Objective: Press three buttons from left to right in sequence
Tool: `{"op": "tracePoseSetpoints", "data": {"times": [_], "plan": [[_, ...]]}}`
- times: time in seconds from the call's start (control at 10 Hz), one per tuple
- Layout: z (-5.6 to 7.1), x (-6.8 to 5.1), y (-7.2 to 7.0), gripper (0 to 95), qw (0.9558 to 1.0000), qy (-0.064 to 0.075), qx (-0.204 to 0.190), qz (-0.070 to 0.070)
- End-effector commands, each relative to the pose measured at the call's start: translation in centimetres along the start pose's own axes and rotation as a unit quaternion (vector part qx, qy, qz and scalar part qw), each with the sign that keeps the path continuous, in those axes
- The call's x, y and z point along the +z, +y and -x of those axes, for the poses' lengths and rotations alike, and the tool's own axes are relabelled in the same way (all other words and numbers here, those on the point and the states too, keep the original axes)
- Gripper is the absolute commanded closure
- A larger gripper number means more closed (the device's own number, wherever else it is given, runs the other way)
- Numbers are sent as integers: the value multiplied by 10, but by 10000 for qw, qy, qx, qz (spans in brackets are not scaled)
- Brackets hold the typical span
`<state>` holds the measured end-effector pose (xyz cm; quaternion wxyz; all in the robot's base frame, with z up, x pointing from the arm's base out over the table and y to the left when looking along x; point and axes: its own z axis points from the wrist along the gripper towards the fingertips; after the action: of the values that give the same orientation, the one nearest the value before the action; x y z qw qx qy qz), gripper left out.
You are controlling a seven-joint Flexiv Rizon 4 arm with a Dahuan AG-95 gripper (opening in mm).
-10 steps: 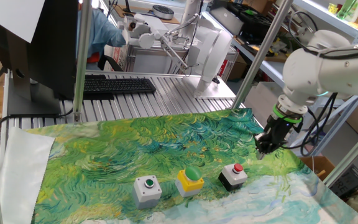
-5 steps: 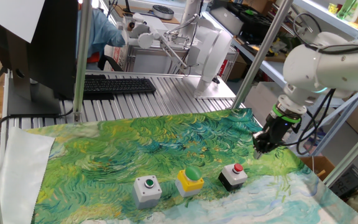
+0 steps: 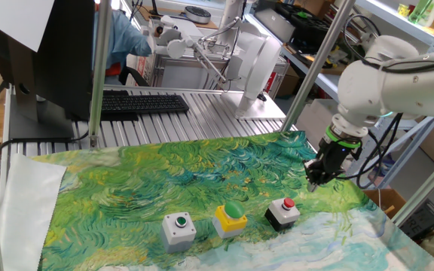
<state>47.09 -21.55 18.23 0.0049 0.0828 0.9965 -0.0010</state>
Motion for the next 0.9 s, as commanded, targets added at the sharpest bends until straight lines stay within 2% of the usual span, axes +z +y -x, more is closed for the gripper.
{"op": "tracePoseSetpoints", "data": {"times": [0.1, 0.4, 0.9], "plan": [[4, -1, 1, 950, 10000, 10, -40, -12], [8, -2, 3, 950, 10000, 14, -41, -9], [7, -2, 3, 950, 9996, 22, -281, -69]]}}
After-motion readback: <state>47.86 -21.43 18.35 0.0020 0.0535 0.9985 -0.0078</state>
